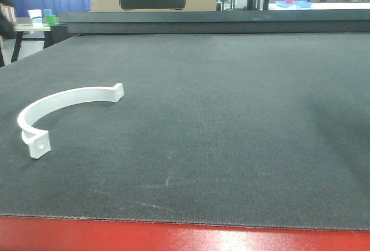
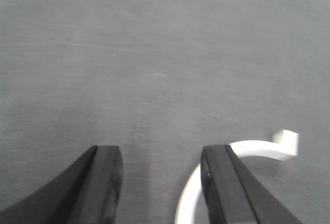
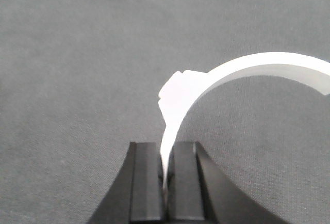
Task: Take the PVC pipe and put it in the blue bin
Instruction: 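Move the left gripper down over the other white curved pipe piece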
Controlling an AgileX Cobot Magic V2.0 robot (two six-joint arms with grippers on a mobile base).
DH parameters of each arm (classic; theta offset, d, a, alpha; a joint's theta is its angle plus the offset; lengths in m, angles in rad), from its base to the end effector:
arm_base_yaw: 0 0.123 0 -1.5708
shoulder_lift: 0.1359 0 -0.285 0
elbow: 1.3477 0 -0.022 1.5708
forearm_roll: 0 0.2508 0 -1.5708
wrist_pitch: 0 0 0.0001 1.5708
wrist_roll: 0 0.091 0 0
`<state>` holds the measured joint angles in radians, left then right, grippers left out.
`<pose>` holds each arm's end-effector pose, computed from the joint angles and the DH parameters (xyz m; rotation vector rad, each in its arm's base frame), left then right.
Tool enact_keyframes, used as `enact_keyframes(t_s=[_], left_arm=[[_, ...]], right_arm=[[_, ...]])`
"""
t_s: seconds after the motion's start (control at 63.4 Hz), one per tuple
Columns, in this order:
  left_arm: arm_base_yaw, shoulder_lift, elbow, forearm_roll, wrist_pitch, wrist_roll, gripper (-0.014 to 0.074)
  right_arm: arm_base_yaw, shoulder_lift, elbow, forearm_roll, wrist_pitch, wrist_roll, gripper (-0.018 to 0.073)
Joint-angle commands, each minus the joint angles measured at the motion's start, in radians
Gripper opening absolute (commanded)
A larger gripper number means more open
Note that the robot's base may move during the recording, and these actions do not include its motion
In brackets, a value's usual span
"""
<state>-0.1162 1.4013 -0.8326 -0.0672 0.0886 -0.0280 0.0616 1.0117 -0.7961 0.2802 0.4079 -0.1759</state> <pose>0.2974 -0.0353 0.2620 0.0263 2.1433 -0.1299 0.2118 0.0231 0.3274 -0.0449 2.0952 0.2021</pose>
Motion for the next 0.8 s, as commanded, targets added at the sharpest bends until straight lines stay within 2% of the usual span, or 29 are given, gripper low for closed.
enact_keyframes(t_s=[0.0, 0.063, 0.237, 0.521, 0.694, 0.789], left_arm=[[-0.009, 0.03, -0.049, -0.03, 0.057, -0.002, 0.0279], [-0.007, 0.046, -0.069, -0.072, 0.075, -0.002, 0.0293], [-0.007, 0.067, -0.095, -0.07, 0.102, -0.002, 0.0362], [-0.007, 0.126, -0.098, -0.088, 0.231, -0.002, 0.0361], [-0.007, 0.129, -0.099, -0.142, 0.232, -0.002, 0.0361], [-0.007, 0.129, -0.1, -0.145, 0.237, -0.002, 0.0361]], right_arm=[[0.002, -0.021, -0.01, 0.005, 0.016, -0.009, -0.0169], [0.002, -0.027, -0.01, 0.005, 0.035, -0.009, -0.0169], [0.002, -0.047, -0.01, 0.005, 0.035, -0.009, -0.0169], [0.002, -0.056, -0.01, 0.005, 0.031, -0.009, -0.0169], [0.002, -0.056, -0.01, 0.005, 0.027, -0.009, -0.0169], [0.002, -0.056, -0.01, 0.005, 0.027, -0.009, -0.0169]])
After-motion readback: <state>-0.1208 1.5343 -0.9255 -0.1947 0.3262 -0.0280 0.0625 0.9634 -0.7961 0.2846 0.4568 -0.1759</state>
